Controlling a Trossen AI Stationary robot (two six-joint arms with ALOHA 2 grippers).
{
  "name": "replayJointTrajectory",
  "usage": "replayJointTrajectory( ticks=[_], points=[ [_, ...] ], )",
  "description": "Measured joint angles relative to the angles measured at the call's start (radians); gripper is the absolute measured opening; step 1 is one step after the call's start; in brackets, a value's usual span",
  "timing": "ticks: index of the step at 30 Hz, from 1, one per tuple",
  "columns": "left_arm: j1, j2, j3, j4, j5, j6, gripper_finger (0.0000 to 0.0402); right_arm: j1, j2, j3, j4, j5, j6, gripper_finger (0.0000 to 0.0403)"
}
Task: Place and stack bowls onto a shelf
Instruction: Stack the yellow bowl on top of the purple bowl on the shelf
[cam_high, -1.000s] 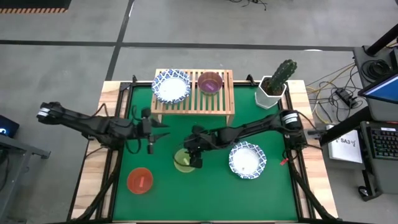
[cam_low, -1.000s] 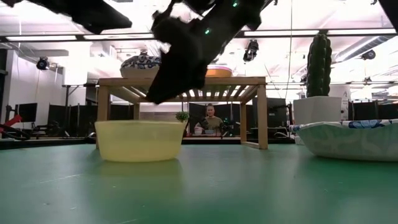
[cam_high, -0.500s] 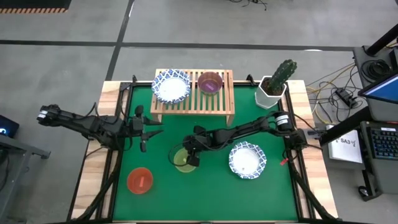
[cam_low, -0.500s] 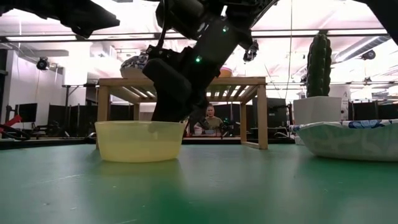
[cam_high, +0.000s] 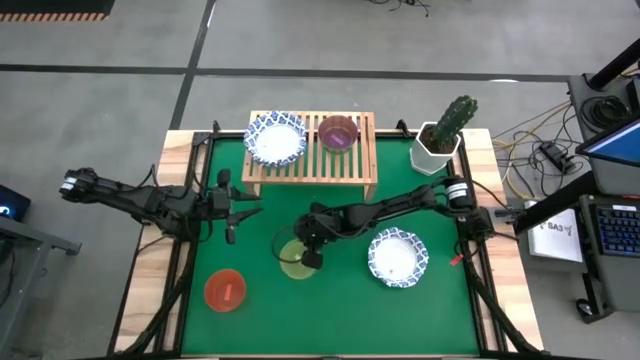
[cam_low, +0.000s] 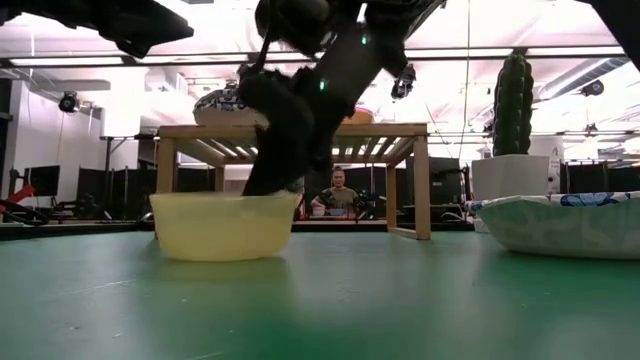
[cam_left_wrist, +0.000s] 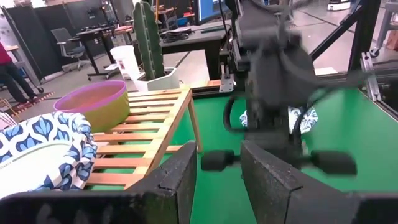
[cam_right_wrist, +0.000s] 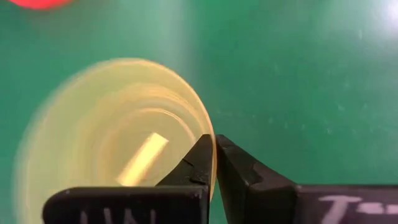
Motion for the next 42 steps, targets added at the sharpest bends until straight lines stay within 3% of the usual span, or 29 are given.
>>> replayJointTrajectory(
  ticks=[10, 15, 20, 24, 28, 36, 42],
  points=[
    [0.000, 0.001, -0.001, 0.000, 0.000, 0.000, 0.0107, -0.051, -0.300, 0.000, -0.060, -0.002, -0.086, 0.0008],
    [0.000, 0.001, -0.001, 0.001, 0.000, 0.000, 0.0107, -0.146, -0.468, 0.000, -0.124, 0.210, -0.080, 0.0008],
    [0.000, 0.002, -0.001, 0.005, 0.000, 0.000, 0.0107, -0.322, -0.574, 0.000, -0.202, 0.350, 0.081, 0.0008],
    [0.000, 0.003, -0.002, 0.008, 0.000, 0.001, 0.0107, -0.483, -0.594, 0.000, -0.235, 0.331, 0.172, 0.0008],
    [0.000, 0.010, -0.002, 0.012, 0.000, 0.014, 0.0107, -0.570, -0.577, 0.000, -0.241, 0.204, 0.194, 0.0009],
    [0.000, 0.012, -0.002, 0.015, 0.000, 0.019, 0.0107, -0.587, -0.516, 0.000, -0.241, 0.161, 0.194, 0.0011],
    [0.000, 0.011, -0.002, 0.015, 0.000, 0.019, 0.0107, -0.587, -0.497, 0.000, -0.235, 0.191, 0.185, 0.0047]
  ],
)
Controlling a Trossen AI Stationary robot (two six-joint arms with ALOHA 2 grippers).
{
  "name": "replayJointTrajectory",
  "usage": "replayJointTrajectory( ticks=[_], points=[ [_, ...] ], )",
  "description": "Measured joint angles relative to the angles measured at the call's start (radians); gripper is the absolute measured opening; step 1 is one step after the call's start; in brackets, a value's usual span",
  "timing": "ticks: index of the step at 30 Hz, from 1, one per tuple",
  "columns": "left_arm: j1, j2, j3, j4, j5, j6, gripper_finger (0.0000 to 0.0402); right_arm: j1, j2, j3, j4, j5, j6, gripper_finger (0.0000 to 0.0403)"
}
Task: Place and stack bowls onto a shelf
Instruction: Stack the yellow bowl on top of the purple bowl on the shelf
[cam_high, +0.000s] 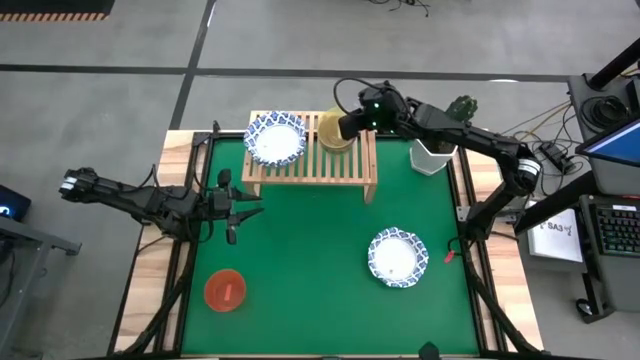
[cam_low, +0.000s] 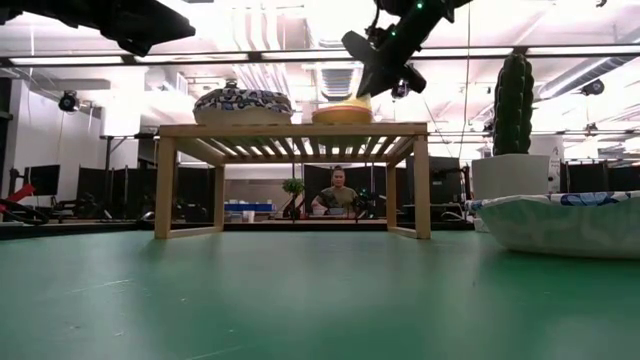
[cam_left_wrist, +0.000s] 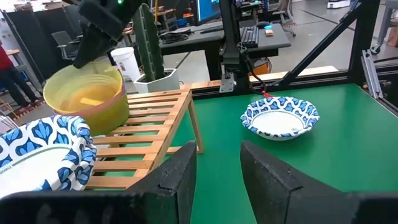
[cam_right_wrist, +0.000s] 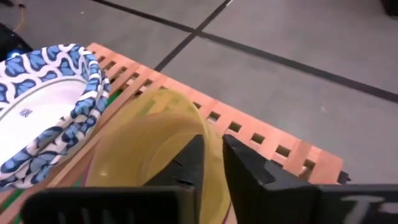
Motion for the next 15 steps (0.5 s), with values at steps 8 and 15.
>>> replayJointTrajectory(
  ticks=[8, 15],
  points=[
    [0.000, 0.000, 0.000, 0.000, 0.000, 0.000, 0.0107, 0.000, -0.010, 0.002, 0.002, 0.024, -0.005, 0.0116],
    [0.000, 0.000, 0.000, 0.000, 0.000, 0.000, 0.0107, 0.014, -0.022, -0.007, 0.003, 0.091, -0.018, 0.0106]
  ],
)
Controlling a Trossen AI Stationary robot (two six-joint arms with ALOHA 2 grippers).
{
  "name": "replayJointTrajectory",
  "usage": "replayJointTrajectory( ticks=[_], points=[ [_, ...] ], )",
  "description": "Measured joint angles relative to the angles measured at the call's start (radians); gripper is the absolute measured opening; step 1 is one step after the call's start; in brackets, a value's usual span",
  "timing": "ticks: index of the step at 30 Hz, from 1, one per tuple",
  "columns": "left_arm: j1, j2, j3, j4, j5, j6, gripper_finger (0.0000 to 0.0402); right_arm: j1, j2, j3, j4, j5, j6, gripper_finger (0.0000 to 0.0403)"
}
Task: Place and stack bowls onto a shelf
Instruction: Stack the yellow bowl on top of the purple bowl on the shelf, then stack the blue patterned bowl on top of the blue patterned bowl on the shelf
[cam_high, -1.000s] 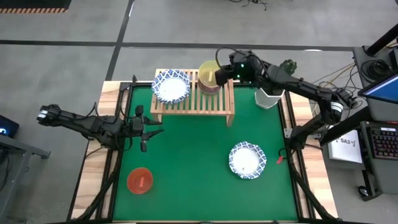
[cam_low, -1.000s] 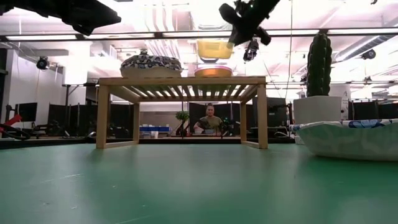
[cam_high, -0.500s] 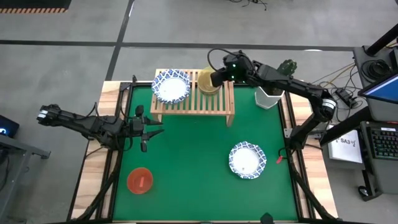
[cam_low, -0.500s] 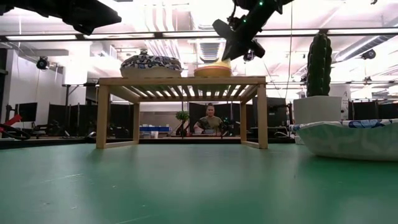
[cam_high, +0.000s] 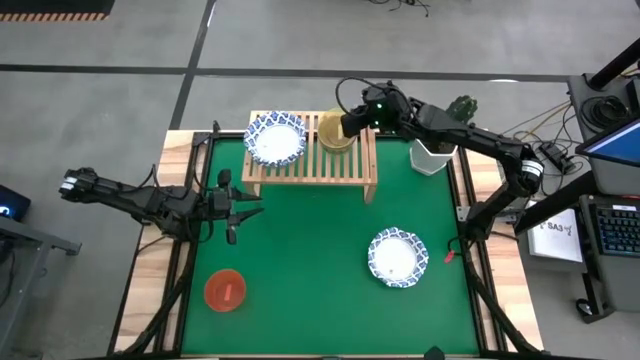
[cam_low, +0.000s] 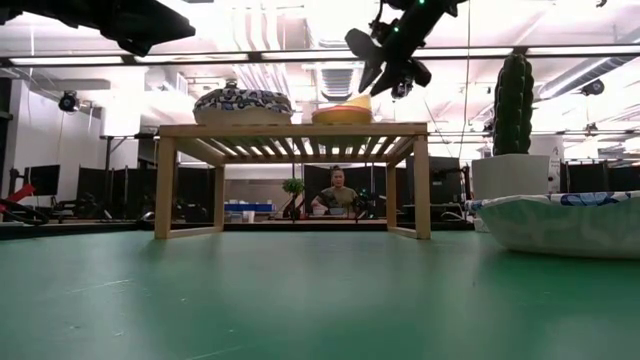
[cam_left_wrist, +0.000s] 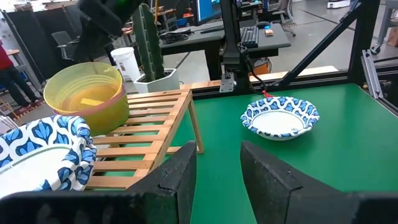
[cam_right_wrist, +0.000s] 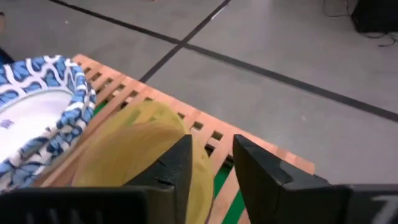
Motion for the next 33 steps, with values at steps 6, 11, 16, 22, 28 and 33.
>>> replayJointTrajectory(
  ticks=[6, 11, 16, 22, 28, 33],
  points=[
    [0.000, 0.000, 0.000, 0.000, 0.000, 0.000, 0.0107, 0.011, 0.013, -0.048, 0.006, 0.015, -0.002, 0.0032],
    [0.000, 0.000, 0.000, 0.000, 0.000, 0.000, 0.0107, 0.011, 0.011, -0.065, 0.020, 0.024, -0.002, 0.0012],
    [0.000, 0.000, 0.000, 0.000, 0.000, 0.000, 0.0107, 0.030, -0.005, -0.064, 0.028, 0.037, -0.025, 0.0013],
    [0.000, 0.000, 0.000, 0.000, 0.000, 0.000, 0.0107, 0.120, -0.027, -0.069, 0.026, 0.044, -0.083, 0.0013],
    [0.000, 0.000, 0.000, 0.000, -0.002, 0.000, 0.0107, 0.290, -0.043, -0.070, 0.018, 0.151, -0.165, 0.0013],
    [0.000, 0.000, 0.000, 0.000, -0.005, -0.003, 0.0107, 0.426, -0.050, -0.072, -0.044, 0.160, -0.099, 0.0013]
  ],
)
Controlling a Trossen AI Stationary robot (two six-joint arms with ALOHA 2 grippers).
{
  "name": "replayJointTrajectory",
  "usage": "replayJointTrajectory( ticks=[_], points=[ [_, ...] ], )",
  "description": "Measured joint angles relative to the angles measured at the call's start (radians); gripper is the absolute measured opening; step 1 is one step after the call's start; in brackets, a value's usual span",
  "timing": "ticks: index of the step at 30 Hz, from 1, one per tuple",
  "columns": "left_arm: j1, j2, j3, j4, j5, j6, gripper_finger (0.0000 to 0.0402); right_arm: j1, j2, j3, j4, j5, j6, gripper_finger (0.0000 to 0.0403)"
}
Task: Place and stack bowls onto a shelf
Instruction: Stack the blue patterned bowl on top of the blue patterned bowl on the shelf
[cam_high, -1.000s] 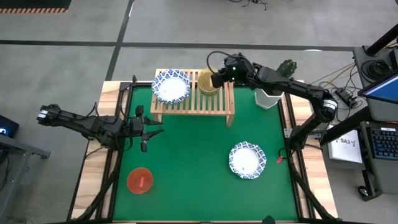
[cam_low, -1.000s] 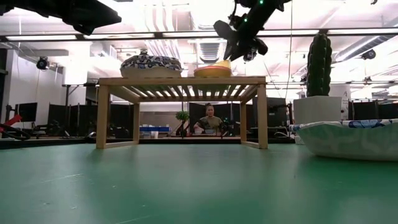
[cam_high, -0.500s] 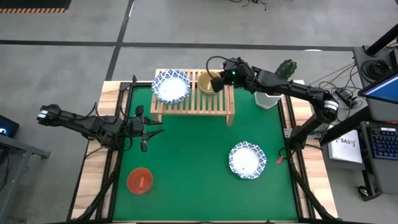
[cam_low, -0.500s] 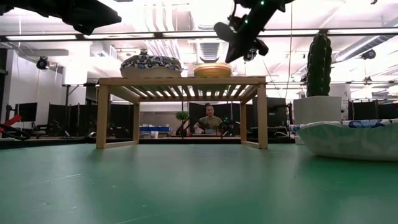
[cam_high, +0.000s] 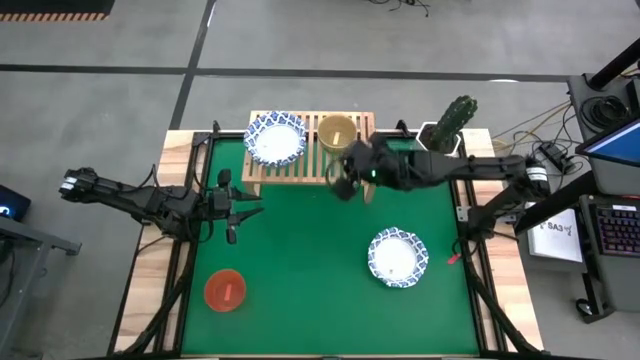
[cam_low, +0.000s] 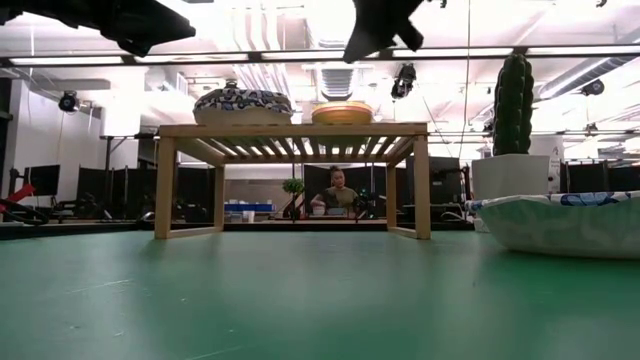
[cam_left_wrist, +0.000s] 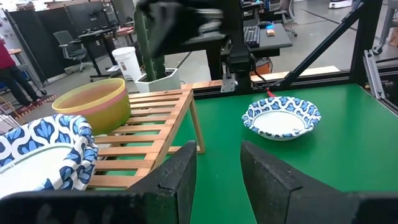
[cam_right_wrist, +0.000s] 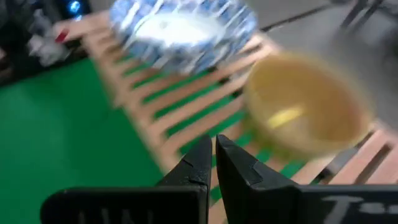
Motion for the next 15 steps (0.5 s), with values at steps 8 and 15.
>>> replayJointTrajectory(
  ticks=[8, 15],
  points=[
    [0.000, 0.000, 0.000, 0.000, 0.000, 0.000, 0.0107, 0.170, 0.009, -0.002, -0.260, 0.000, 0.361, 0.0013],
    [0.000, 0.000, 0.000, -0.001, 0.000, -0.001, 0.0107, 0.236, 0.061, -0.003, -0.340, -0.010, 0.600, 0.0013]
  ],
)
